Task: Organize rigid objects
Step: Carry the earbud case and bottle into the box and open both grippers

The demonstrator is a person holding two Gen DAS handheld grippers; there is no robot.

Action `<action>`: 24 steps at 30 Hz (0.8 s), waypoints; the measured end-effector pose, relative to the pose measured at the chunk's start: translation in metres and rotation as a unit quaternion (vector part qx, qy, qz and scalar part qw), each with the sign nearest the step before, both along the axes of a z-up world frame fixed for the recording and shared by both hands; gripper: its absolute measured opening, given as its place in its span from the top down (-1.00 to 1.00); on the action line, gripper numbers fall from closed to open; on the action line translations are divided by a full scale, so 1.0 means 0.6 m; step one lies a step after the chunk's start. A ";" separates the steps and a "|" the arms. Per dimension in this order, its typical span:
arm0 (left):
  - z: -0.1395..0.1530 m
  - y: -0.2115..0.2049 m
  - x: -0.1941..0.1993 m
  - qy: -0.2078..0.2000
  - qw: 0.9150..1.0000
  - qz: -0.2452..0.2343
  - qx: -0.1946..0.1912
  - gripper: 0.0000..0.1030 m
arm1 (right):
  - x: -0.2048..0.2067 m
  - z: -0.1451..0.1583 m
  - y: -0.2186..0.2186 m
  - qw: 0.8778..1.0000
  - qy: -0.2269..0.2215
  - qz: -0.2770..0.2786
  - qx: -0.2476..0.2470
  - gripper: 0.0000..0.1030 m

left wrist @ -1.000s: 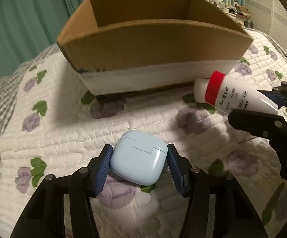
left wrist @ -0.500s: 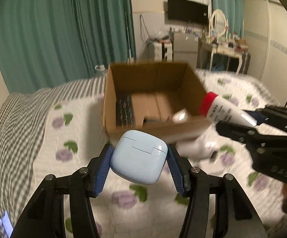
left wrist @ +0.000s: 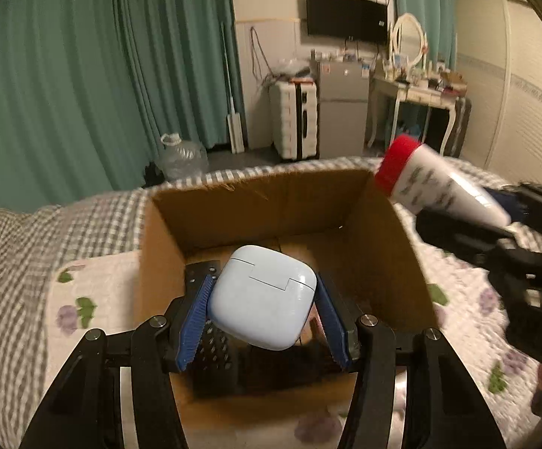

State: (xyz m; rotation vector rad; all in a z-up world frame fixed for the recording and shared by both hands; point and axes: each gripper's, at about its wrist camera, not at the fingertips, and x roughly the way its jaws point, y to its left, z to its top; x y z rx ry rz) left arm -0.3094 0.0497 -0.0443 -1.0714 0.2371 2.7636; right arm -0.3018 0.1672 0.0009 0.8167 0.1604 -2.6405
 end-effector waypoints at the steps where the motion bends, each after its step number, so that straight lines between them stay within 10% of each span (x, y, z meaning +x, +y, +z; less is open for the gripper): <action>1: -0.010 0.003 -0.013 -0.005 1.000 0.003 -0.002 -0.09 | -0.011 -0.011 0.004 1.000 -0.005 -0.002 -0.002 0.29; 11: -0.061 0.026 -0.050 -0.028 1.000 0.007 -0.010 -0.18 | -0.044 -0.054 0.018 1.000 -0.027 0.002 -0.007 0.29; 24: -0.004 -0.031 -0.026 0.021 0.999 0.047 -0.011 -0.27 | -0.107 -0.061 -0.040 0.998 -0.028 0.061 0.010 0.29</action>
